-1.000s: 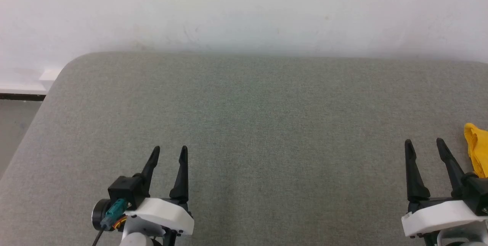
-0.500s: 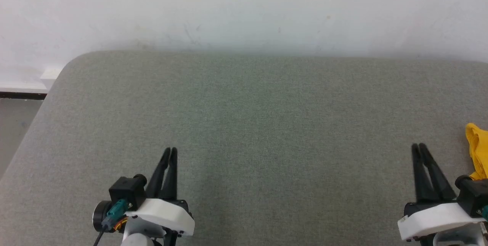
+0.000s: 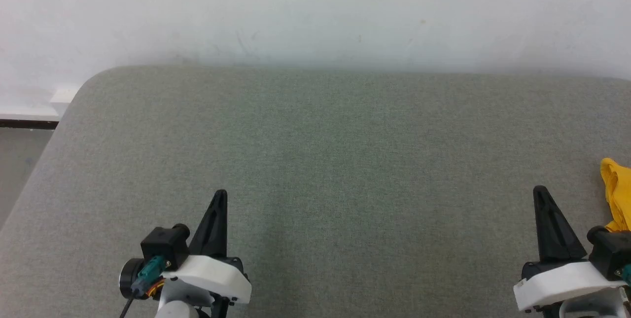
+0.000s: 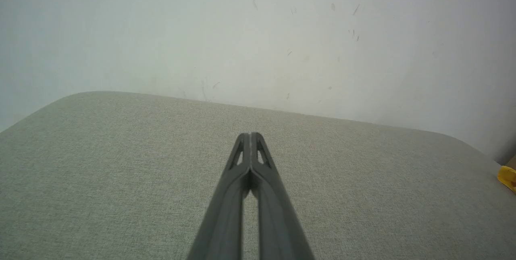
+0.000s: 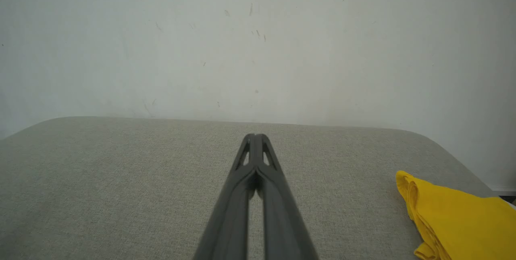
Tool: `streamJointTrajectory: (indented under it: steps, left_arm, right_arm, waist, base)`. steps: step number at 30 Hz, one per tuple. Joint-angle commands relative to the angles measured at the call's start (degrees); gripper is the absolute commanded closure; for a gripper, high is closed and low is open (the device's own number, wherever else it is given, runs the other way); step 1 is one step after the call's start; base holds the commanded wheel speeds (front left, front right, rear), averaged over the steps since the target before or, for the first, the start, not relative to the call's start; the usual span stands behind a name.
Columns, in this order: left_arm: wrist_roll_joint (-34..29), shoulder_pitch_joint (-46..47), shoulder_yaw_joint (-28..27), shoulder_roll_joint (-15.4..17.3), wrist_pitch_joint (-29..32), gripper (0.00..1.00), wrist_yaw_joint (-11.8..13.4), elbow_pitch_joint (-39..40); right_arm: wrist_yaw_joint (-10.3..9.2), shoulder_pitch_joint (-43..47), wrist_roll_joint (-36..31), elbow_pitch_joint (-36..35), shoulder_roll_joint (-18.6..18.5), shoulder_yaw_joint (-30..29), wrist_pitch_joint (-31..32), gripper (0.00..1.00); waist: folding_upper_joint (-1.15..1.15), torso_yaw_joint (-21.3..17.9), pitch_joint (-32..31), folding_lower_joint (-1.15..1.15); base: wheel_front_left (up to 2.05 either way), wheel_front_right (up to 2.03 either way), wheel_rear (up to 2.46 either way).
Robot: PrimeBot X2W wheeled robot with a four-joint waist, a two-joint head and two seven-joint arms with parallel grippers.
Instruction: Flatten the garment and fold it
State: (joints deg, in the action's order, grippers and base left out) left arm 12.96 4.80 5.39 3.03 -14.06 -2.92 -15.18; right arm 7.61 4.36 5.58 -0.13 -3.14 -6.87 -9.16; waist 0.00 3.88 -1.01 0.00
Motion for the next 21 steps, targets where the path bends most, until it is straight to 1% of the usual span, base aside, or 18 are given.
streamJointTrajectory:
  steps: [1, 21]
  left_arm:
    - [-0.68, -0.32, -0.26, -0.01, 0.37, 1.00, 0.19, 0.62]
    - [-2.78, -1.08, -1.14, -0.03, 2.71, 1.00, 0.66, 3.11]
  right_arm:
    - [-0.01, -0.28, -0.33, 0.01, 0.02, 0.32, 0.18, 1.00]
    - [-0.03, -0.98, -1.22, 0.03, 0.06, 1.44, 1.72, 1.00]
  waist:
    - [0.00, -0.05, 0.01, 0.00]
    - [0.00, -0.71, 0.18, 0.00]
  base:
    - [0.00, 0.00, 0.00]
    - [0.00, 0.00, 0.00]
